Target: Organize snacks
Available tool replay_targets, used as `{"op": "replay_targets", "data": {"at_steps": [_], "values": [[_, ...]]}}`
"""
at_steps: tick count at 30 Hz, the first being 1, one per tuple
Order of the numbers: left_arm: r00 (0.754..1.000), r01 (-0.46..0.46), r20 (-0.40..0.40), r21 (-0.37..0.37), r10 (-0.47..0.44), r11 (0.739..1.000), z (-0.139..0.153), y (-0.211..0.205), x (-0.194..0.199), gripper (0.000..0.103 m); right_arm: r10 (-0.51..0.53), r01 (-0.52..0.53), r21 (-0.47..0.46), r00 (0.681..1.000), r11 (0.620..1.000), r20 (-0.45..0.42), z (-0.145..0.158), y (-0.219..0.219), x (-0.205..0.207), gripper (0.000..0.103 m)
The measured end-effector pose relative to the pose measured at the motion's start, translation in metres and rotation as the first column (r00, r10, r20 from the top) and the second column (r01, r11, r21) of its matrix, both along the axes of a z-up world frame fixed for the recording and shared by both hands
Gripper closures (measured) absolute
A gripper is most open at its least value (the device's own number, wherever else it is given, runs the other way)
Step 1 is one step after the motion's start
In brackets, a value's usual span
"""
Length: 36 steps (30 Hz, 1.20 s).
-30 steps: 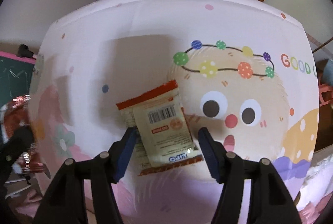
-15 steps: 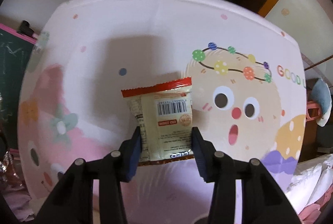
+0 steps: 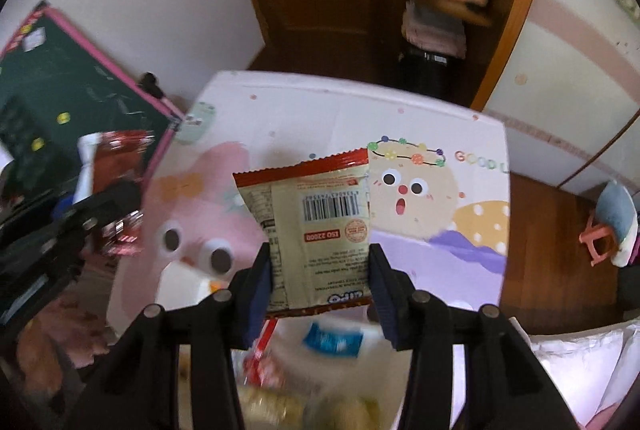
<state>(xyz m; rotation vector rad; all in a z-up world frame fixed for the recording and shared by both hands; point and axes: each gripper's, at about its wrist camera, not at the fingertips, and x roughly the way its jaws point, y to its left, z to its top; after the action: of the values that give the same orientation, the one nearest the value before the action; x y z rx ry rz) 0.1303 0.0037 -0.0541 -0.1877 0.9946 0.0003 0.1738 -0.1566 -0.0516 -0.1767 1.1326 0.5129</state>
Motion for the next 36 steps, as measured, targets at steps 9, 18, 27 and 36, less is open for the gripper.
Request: {"op": "replay_targets", "data": {"at_steps": [9,18,27,36], "values": [[0.997,0.069,-0.021,0.039,-0.068,0.997,0.01,-0.027,-0.087,0.09,-0.02,0.019,0.096,1.0,0.995,0.012,0.015,-0.033,-0.095,0.057],[0.99,0.104,-0.094,0.026,-0.101,0.994,-0.019,-0.05,-0.127,0.089,-0.087,0.092,0.101,0.995,0.991,-0.054,-0.015,-0.047,-0.138,0.057],[0.999,0.026,-0.022,0.063,-0.025,0.998,-0.003,-0.047,-0.141,0.011,-0.145,0.154,0.106,0.986,0.982,-0.087,-0.027,-0.054,-0.142,0.043],[1.0,-0.007,-0.012,0.098,0.008,0.995,0.004,-0.05,-0.149,0.011,-0.214,0.207,0.17,0.977,0.963,0.02,-0.007,-0.066,-0.161,0.041]]}}
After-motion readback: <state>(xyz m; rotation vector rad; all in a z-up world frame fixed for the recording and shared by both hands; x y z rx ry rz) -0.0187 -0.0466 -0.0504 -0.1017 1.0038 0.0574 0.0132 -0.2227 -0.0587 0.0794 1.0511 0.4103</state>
